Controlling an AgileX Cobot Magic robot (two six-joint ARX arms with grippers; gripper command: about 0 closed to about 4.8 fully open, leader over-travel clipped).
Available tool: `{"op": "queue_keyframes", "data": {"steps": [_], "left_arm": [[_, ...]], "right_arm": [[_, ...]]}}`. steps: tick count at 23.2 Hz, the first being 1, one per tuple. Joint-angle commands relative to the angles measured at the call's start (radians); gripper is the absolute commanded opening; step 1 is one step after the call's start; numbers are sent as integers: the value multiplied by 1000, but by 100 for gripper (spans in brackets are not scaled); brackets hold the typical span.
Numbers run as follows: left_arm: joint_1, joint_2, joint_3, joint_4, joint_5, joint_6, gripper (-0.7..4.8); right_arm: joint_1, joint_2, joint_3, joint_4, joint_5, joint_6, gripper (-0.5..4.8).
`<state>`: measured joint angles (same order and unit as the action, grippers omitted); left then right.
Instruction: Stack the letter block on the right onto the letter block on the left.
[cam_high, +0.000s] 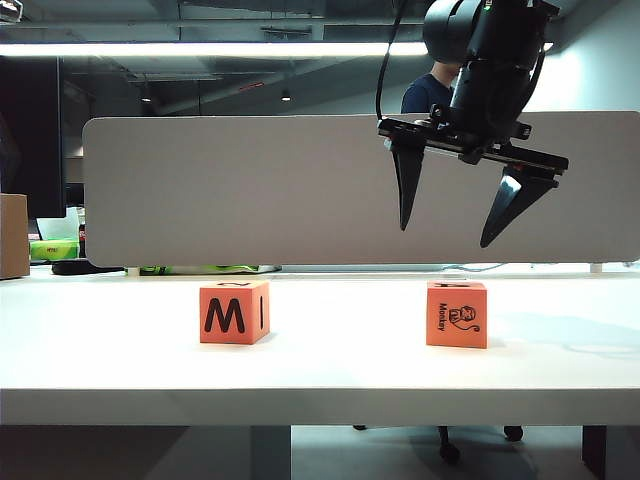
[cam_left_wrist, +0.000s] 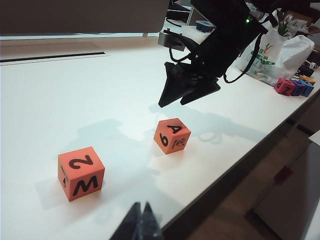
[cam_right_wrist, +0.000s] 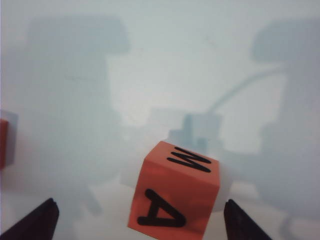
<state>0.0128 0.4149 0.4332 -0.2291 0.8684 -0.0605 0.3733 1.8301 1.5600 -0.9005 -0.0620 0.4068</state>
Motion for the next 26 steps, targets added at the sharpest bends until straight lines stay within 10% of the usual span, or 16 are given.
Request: {"op": "queue_keyframes", "data": {"steps": [1, 24, 26], "left_arm": [[-1, 0, 2, 6, 8, 1, -5], [-1, -1, 2, 5, 11, 0, -5], [-1, -1, 2, 5, 11, 0, -5]], "right_arm": [[2, -6, 5, 5, -4, 94, 479], [4, 142, 2, -37, -11, 117, 479], [4, 142, 3, -32, -23, 116, 341]]}}
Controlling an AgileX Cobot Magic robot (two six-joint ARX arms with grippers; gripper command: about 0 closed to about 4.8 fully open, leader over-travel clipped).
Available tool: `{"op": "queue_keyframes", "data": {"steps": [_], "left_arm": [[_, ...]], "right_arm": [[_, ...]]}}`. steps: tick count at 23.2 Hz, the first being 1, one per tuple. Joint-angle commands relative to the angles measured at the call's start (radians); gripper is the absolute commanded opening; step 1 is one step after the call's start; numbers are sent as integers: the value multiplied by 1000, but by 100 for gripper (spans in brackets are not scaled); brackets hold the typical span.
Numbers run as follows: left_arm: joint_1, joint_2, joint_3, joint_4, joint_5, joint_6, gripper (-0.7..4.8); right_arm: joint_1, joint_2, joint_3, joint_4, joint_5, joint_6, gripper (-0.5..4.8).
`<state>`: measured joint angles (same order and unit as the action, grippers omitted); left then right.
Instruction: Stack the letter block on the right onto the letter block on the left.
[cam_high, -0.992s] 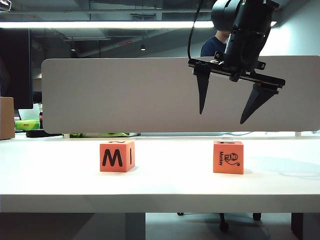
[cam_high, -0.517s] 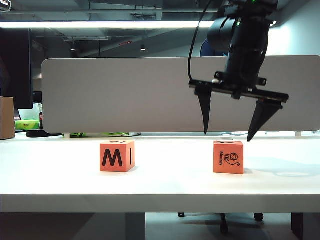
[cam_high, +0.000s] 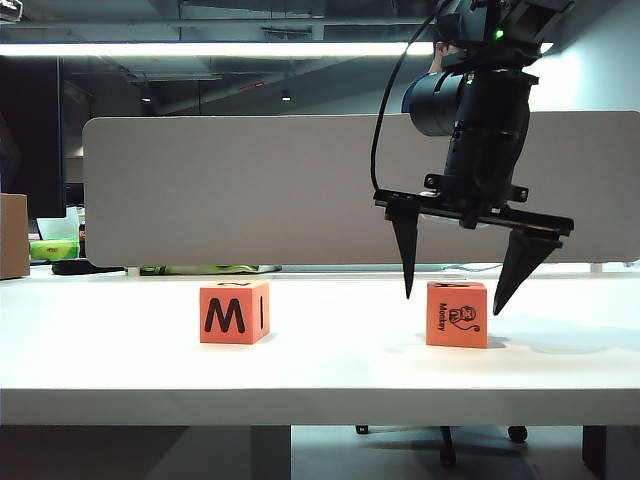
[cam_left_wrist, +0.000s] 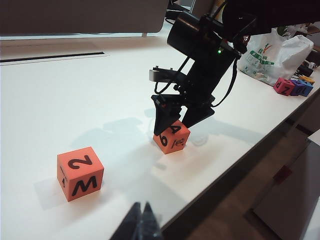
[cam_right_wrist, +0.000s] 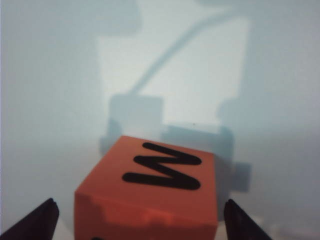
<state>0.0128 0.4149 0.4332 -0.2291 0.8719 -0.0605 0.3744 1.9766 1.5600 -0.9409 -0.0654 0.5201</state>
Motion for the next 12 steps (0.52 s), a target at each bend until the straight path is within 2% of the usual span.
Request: {"op": "queue_keyframes", "data": {"steps": [1, 3, 5, 9, 12], "left_arm": [[-1, -1, 2, 5, 8, 0, -5], [-1, -1, 2, 5, 8, 0, -5], [-1, 0, 2, 5, 8, 0, -5], [0, -1, 2, 6, 7, 0, -5], [0, 0, 2, 6, 0, 0, -5]], "right_arm": [[3, -5, 3, 13, -28, 2, 297], [3, -5, 3, 23, -50, -1, 269], [3, -5, 3, 33, -71, -4, 217], [3, -5, 37, 16, -109, -23, 220], [16, -5, 170, -34, -150, -84, 220]]}}
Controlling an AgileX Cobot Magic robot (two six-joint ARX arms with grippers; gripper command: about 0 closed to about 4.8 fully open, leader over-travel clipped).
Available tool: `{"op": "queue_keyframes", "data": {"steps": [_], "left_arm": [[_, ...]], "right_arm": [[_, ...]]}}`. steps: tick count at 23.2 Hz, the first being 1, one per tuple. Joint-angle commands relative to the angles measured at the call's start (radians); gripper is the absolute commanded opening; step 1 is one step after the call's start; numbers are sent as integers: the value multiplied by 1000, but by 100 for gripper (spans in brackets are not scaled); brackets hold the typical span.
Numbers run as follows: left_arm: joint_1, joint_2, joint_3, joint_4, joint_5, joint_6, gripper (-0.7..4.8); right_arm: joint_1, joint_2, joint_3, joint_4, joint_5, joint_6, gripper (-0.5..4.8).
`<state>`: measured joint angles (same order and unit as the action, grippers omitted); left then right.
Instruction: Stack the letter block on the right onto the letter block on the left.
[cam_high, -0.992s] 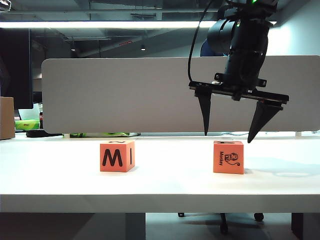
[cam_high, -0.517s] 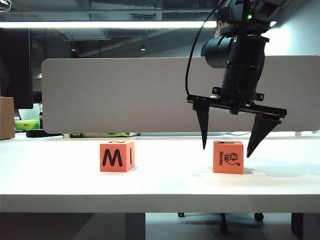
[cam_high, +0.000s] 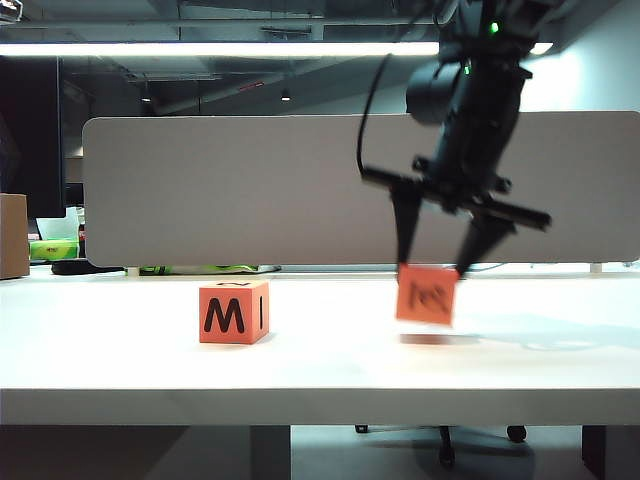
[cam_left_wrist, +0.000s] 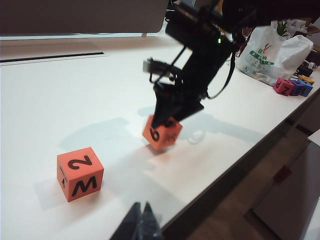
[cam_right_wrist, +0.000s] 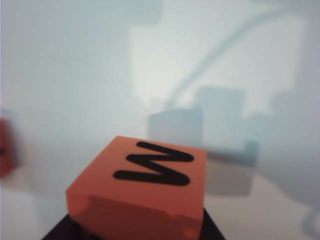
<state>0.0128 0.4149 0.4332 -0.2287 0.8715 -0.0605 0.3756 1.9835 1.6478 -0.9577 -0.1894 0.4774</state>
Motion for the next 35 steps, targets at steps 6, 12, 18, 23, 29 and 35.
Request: {"op": "queue_keyframes", "data": {"steps": [6, 12, 18, 23, 29, 35], "left_arm": [[0, 0, 2, 6, -43, 0, -5], [1, -1, 2, 6, -215, 1, -5], [1, -1, 2, 6, -244, 1, -5], [0, -1, 2, 5, -251, 1, -5], [0, -1, 2, 5, -251, 1, -5], [0, -1, 2, 6, -251, 1, -5]], "right_arm": [[64, -10, 285, -82, -40, -122, 220], [159, 8, 327, -10, -8, -183, 220], [220, 66, 327, 10, 11, -224, 221], [263, 115, 327, 76, 11, -225, 225], [280, 143, 327, 90, 19, -229, 225], [286, 159, 327, 104, 15, -243, 297]]}}
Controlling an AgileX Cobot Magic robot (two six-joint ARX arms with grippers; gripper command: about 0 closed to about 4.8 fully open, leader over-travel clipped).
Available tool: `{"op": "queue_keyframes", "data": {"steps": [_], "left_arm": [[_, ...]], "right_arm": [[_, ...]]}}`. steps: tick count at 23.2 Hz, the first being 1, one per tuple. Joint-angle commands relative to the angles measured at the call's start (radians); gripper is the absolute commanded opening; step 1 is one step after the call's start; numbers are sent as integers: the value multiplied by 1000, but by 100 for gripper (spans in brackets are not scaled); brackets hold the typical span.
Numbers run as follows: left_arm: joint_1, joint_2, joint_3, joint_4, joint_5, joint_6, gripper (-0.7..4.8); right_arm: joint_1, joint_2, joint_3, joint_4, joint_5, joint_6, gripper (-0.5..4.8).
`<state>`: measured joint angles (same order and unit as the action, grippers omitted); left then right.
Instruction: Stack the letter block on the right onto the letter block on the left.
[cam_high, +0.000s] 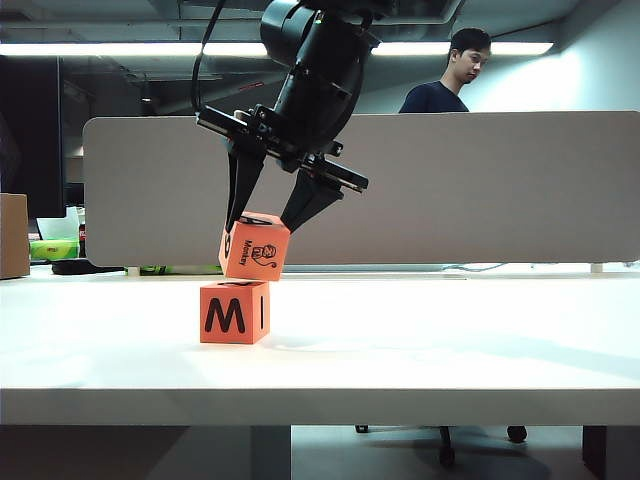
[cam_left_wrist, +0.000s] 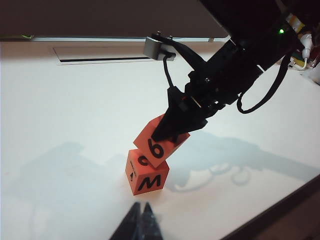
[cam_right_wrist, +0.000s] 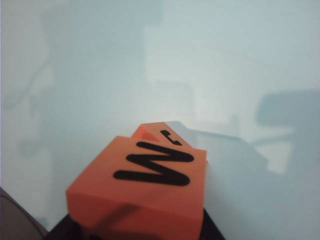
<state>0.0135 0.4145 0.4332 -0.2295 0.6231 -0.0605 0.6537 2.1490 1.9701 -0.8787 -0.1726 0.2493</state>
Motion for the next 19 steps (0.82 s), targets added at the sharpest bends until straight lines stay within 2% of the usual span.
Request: {"op": "queue_keyframes", "data": {"steps": [1, 2, 6, 10, 11, 19], "left_arm": [[0, 0, 2, 6, -3, 1, -5], [0, 0, 2, 6, -2, 0, -5], [0, 0, 2, 6, -3, 1, -5], [0, 0, 2, 6, -3, 1, -5], [0, 0, 2, 6, -3, 1, -5], [0, 0, 2, 6, -2, 1, -5]], "right_arm": [[8, -7, 5, 29, -3, -15, 322], [8, -7, 5, 34, -6, -15, 340], [9, -7, 5, 43, -6, -15, 345], [10, -7, 5, 43, -5, -15, 409], [13, -7, 13, 41, -5, -15, 442], [16, -8, 191, 9, 89, -37, 448]]}}
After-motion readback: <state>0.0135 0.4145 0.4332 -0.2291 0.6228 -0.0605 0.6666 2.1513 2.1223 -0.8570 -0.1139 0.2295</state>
